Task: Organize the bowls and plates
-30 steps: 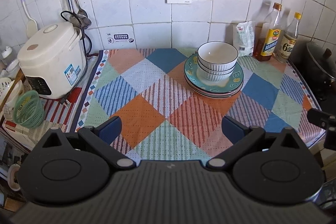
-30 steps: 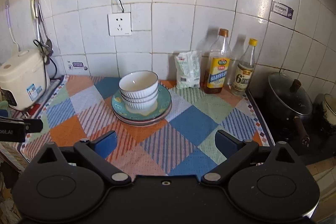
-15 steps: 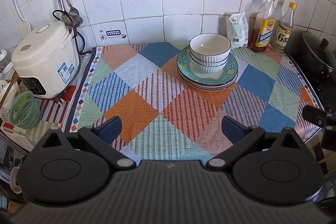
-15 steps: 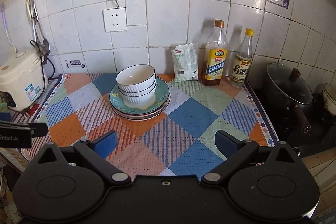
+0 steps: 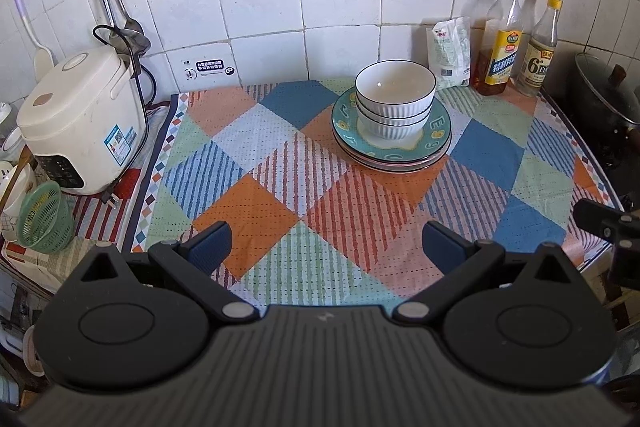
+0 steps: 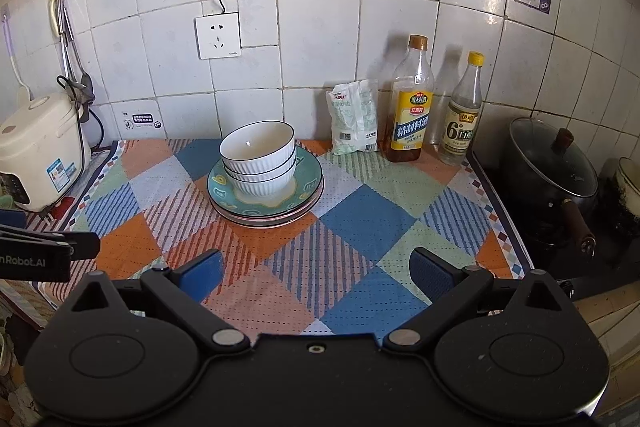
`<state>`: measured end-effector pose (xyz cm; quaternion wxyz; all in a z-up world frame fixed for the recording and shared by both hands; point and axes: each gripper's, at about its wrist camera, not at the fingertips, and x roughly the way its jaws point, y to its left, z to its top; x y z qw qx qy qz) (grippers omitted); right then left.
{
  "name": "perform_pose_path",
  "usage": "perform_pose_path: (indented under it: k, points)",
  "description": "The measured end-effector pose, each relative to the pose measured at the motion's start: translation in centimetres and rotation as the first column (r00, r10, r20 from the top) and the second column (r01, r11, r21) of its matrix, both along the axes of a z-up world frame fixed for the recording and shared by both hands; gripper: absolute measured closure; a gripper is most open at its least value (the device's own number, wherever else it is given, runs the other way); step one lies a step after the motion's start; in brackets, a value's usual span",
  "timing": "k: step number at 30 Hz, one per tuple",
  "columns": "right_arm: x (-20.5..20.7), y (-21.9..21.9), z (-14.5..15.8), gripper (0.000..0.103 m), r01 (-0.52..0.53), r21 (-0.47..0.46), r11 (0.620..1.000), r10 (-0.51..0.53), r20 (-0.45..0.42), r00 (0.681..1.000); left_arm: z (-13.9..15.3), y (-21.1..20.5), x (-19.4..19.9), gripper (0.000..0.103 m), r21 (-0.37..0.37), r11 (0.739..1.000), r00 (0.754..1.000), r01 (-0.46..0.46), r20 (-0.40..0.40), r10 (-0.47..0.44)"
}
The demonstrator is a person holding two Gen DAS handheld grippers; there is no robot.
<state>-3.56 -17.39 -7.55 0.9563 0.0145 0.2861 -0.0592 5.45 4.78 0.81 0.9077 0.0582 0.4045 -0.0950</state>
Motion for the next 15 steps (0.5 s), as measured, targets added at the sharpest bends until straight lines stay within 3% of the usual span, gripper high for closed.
perform_pose_path:
  k: [15]
  points:
    - [0.69,0.52,-0.27,0.002,0.012,0.0,1.0,-0.012,-0.008,1.0,-0.4,0.77,0.6,0.0,0.004,1.0,1.0,0.013,-0.025,-0.013]
